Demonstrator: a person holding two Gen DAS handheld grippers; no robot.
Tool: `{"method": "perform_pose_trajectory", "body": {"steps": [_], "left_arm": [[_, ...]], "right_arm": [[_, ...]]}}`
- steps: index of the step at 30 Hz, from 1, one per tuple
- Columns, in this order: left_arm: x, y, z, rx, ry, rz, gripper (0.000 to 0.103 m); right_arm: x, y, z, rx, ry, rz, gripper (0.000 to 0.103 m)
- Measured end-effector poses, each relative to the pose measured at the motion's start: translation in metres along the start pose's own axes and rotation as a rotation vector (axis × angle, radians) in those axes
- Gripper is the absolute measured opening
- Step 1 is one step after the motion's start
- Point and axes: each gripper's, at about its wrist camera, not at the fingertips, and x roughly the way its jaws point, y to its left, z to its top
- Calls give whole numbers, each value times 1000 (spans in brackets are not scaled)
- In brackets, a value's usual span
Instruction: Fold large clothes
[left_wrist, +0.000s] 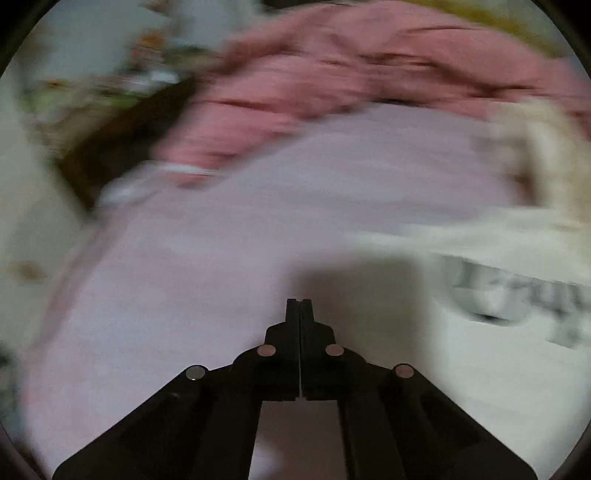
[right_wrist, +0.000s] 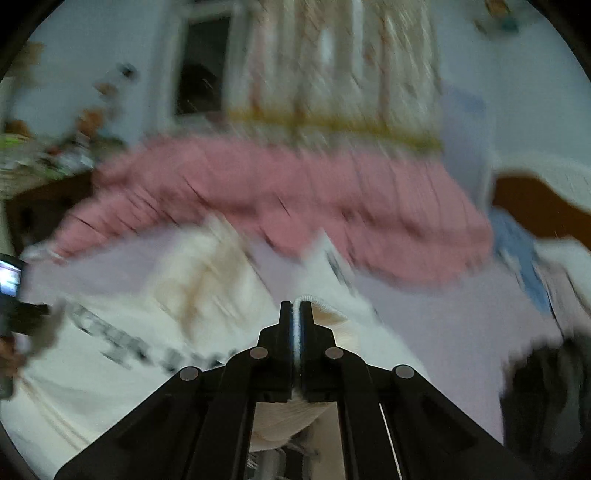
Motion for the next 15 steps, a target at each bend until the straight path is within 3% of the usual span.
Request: {"method": "perform_pose_trajectory", "body": {"steps": [1,2,3,5,7,10,12,15], "left_arm": [[7,9,1,-9,13,18,0],[15,17,1,-23,43,-25,0],[22,24,-1,-48,75,-54,0],[27,29,-2,-61,87,-38,0],[18,35,0,-92,65,-91,0],[-5,40,3,-135,1,-242,0],[-17,34,6,-127,-29,-320,0],[-31,20,5,-89,-41,-400,0]], "right_arm": [[-15,8,9,-45,-80,49,2],[-25,16,15,-107,-139,59,2],[-26,21,17,-153,-150,34,2],[-21,22,13,-180,-132,1,2],[-1,9,-3,-139,-42,-41,2],[51,-19,-55,-103,223,-139,2],[71,-31,-86,-82,351,-172,2],[82,-43,-110,-36,459,-161,2]]}}
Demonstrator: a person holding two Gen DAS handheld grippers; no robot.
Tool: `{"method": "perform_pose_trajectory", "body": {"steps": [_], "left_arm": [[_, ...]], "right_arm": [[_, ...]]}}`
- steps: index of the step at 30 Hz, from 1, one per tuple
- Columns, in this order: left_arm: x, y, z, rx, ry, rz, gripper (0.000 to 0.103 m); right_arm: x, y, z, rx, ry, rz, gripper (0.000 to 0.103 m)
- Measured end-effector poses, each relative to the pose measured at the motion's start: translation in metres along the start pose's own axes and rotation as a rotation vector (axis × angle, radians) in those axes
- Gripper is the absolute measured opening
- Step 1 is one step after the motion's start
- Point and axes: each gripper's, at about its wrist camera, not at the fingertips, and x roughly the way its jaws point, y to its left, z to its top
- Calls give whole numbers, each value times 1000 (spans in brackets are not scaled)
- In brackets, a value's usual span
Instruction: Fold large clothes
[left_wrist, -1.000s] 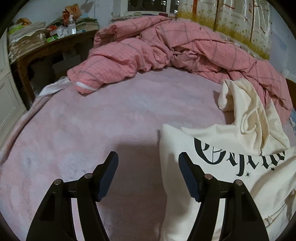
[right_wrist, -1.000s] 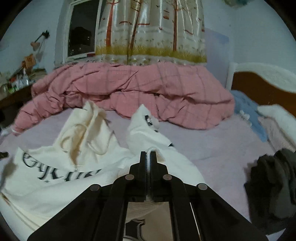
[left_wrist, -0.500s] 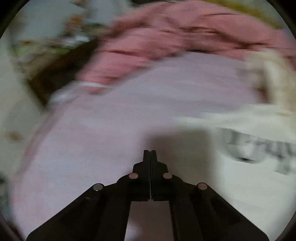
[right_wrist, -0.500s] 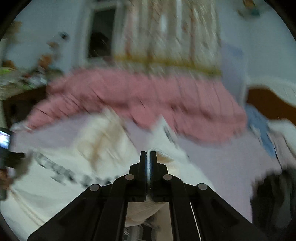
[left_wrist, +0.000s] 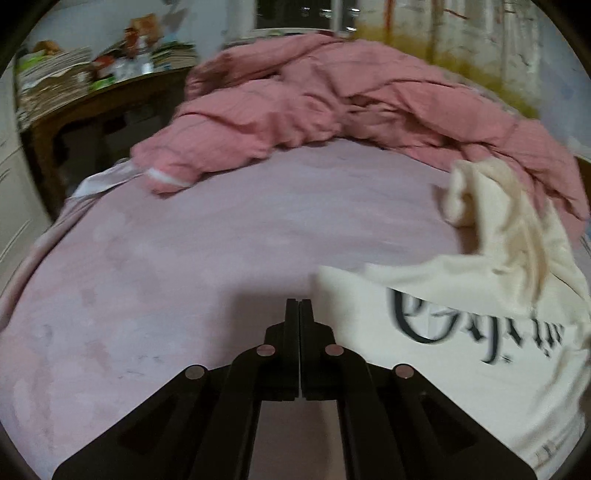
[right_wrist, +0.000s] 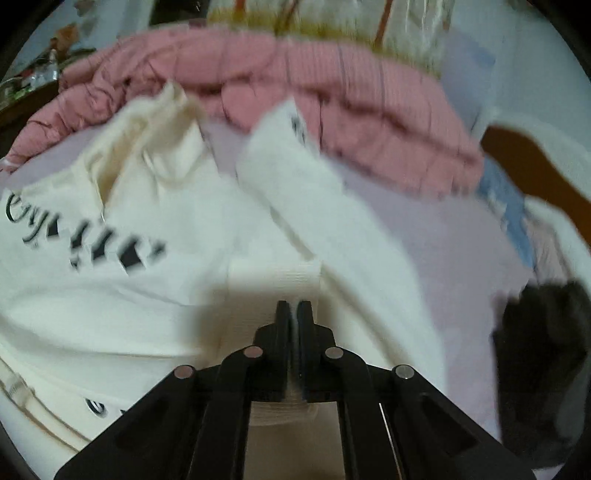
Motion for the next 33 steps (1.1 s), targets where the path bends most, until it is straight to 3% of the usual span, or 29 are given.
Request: {"method": "perform_pose_trajectory", "body": {"steps": [3,5,7,10,12,14,16,17,20,22,26,29,31,33], "left_arm": [[9,-19,-5,45,57,-3,5],[24,-33,-11,86,109,34,9],[36,-47,-16,161,130,84,10],[34,-52,-18,193,116,132,17],[35,-46,-18,165,120,145,27],[38,-38,-15,133,123,137,34],[39,-32,-14,112,126,121,34],[39,-30,-13,108,123,117,35],[33,-32,-13,113,94,124,35],[31,-34,-13,120,78,128,39],[32,-33,-11,118,75,134,39],[32,-30,-10,105,79,126,40],[32,-29,-10,101,80,125,41],[32,-29,-10,100,80,127,41]], "right_arm": [[-3,-11,-1,39,-1,-3,22],[-15,-18,1,65,-41,-34,53],[-36,-31,11,84,-115,-58,55],[-46,-41,33,84,-134,-74,55],[-40,-42,63,73,-103,-55,61],[-20,-31,84,-6,2,20,72],[19,-10,100,-126,175,-63,72],[37,2,111,-165,187,-132,72],[53,15,138,-153,125,-101,71],[58,12,166,-55,30,-88,71],[84,-4,209,161,-16,6,72],[126,-3,224,259,70,64,73],[150,4,222,245,141,17,71],[159,9,211,212,148,-90,44]]}}
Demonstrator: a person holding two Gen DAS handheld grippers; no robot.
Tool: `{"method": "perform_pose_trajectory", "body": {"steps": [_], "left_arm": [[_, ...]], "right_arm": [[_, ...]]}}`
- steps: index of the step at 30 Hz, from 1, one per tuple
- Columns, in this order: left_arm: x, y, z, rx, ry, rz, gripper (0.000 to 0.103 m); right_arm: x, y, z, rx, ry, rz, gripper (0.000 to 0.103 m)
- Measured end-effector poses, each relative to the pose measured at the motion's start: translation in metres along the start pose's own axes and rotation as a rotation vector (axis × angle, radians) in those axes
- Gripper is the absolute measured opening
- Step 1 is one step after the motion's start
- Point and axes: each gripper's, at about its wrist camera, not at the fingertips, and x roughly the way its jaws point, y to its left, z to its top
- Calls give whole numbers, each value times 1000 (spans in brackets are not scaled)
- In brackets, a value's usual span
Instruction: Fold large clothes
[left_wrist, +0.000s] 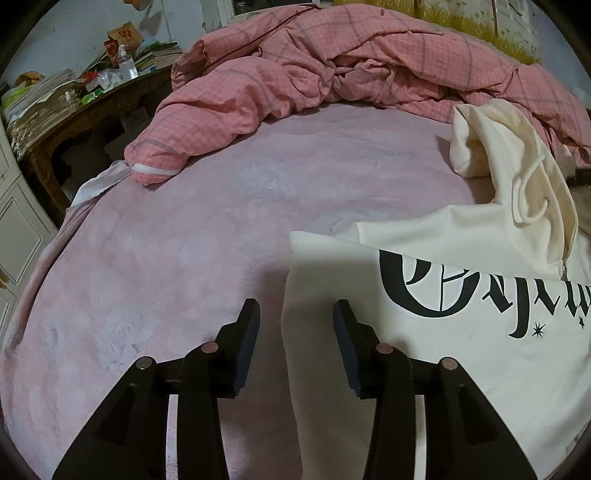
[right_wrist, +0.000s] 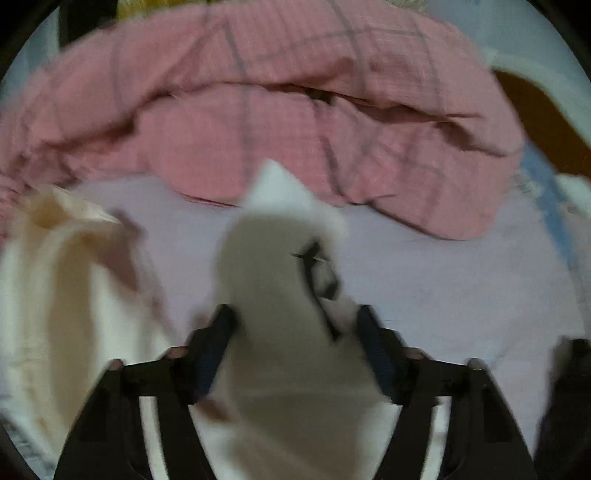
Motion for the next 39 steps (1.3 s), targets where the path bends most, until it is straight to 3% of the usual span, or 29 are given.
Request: {"method": "perform_pose_trajectory", "body": {"steps": [1,3,8,11,14,18,22,25,29,32,35,39], "left_arm": [[0,0,0,-1,-2,-1,41],[-1,0,0,-4,-7,-4,41],[-2,2,0,-12,-14,-5,42],[-3,1,0,-8,-16,-1,42],[-4,-1,0,0,-24,1,42],[-11,-3,1,7,-37,-37,42],[-27,0,2,-23,-62,-116,43],[-40,7,3,-60,-96,-175,46],[-48,17,5,-111,-115,-248,46],[-50,22,6,-119,-124,-219,46],[-46,28,7,-141,-115,-214,46],[-47,31,6,-149,-112,-258,46]], "right_arm": [[0,0,-3,-11,-4,-14,18],[-14,-11,-13,-13,-66,-97,6],[-90,-92,-19,114,-273,-199,4],[-150,-173,-30,194,-376,-183,4],[-196,-236,-44,189,-450,-260,4],[-248,-284,-61,147,-517,-133,4],[-298,-290,-71,169,-595,45,4],[-328,-258,-75,132,-635,136,4],[-348,-154,-82,-57,-690,93,4],[-353,-53,-107,-200,-713,205,4],[-339,13,-131,-254,-672,346,4],[-284,83,-174,-305,-527,470,4]]}}
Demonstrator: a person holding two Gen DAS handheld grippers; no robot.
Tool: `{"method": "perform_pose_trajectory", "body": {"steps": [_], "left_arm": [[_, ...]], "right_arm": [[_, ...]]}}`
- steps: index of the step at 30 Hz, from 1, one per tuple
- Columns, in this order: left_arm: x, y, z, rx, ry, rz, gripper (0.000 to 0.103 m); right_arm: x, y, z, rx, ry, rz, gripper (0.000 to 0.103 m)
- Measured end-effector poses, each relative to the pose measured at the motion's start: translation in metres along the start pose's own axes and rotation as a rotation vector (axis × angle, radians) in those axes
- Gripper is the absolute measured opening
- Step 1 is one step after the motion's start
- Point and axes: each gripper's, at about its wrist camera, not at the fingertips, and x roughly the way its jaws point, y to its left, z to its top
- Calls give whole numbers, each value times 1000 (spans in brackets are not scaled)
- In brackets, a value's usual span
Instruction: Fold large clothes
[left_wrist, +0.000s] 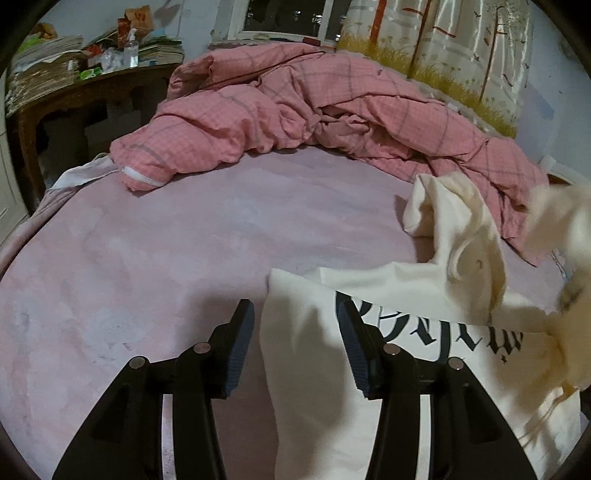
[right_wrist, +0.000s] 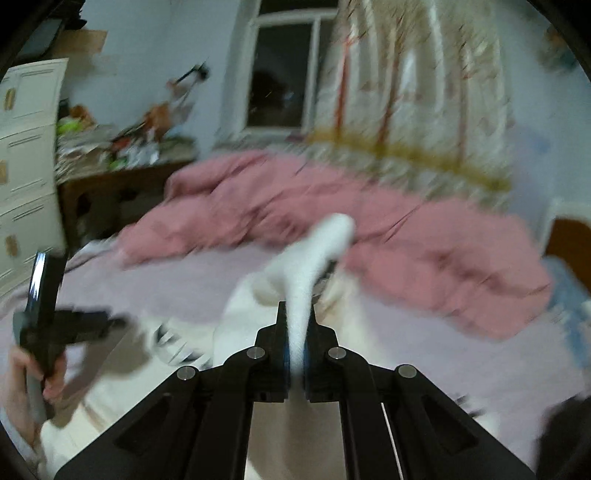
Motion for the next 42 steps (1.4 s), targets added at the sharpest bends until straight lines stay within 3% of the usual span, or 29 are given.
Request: {"method": "perform_pose_trajectory", "body": {"steps": [4,7,10,14,16,18,21,23,27,30,32,33,36,37,40,42], "left_arm": [[-3,-12,-3,50,-4,-30,47],[-2,-24,-5,98,0,-44,49],[0,-35,-9,133,9,-49,50],[8,-54,-17,192,37,-74,52],[12,-66,-22,220,59,-113,52],[15,-77,-28,224,93,-189,54],[23,-92,-35,172,203,-296,54],[21,-101,-41,133,242,-427,54],[32,-116,-35,-18,295,-530,54],[54,-122,-24,-158,298,-612,60],[74,-132,-23,-172,336,-458,59],[82,-135,-23,-179,367,-431,58],[88,-140,-23,-230,364,-452,29],[83,-140,-21,-240,341,-461,16],[48,-146,-10,-180,223,-409,9],[14,-151,-3,-70,110,-313,8]], "right_arm": [[51,-4,-64,130,160,83,4],[77,-18,-97,123,269,24,5],[93,-30,-105,70,368,-29,15],[85,-55,-113,193,398,39,31],[76,-59,-110,173,384,75,35],[63,-58,-106,176,348,65,49],[36,-68,-91,221,223,44,56],[14,-77,-81,252,115,-15,59],[-32,-105,-72,318,-82,-109,66],[-43,-115,-69,348,-100,-70,70],[-43,-120,-70,355,-105,-88,70],[-44,-121,-71,352,-106,-116,70],[-43,-133,-74,371,-110,-156,70],[-42,-139,-75,392,-104,-146,70],[-36,-160,-82,496,-71,-84,70],[-33,-171,-86,542,-59,-58,70]]}}
